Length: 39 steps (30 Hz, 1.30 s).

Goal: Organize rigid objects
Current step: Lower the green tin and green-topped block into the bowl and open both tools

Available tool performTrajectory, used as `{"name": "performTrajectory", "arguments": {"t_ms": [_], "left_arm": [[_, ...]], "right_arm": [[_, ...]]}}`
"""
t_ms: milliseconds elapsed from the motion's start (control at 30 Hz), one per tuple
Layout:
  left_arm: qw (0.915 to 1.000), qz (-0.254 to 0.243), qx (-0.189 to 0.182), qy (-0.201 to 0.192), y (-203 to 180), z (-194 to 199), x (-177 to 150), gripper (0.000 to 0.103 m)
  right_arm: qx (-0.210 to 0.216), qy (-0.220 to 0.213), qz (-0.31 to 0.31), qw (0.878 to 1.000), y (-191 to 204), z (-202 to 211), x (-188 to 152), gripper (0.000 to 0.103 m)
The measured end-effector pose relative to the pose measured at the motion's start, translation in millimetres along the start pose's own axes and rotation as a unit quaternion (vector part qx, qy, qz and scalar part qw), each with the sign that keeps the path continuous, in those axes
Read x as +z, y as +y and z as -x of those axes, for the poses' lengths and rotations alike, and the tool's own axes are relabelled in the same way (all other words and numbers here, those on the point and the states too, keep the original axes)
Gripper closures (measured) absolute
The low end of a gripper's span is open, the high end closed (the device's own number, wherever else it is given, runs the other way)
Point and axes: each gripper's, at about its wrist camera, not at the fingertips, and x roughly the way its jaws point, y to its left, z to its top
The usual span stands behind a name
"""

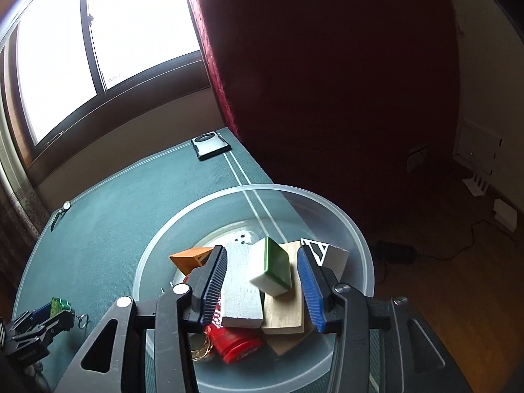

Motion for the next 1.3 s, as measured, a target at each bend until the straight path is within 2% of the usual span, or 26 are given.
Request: {"name": "performTrajectory", "arguments": {"t_ms": [300, 500, 1067, 1300], "left_arm": [[0.9995, -0.025, -0.017, 0.001, -34, -2, 12, 0.033], [0.9984, -0.048, -0.03, 0.002, -62, -7, 22, 0.033], [0.9932, -0.091, -0.071, 0.007, -127, -34, 51, 0.033], [0.9895, -0.104, -0.1, 0.009, -151, -46, 58, 0.033]], "right_arm": [[-0.025, -0.037, 0.016, 0.999, -12, 24, -12, 0.052], [-0.037, -0.055, 0.022, 0.998, -17, 35, -23, 0.045], [-0.026, -0.05, -0.001, 0.998, -37, 36, -22, 0.044], [-0.021, -0.046, -0.008, 0.999, -44, 33, -21, 0.044]]}}
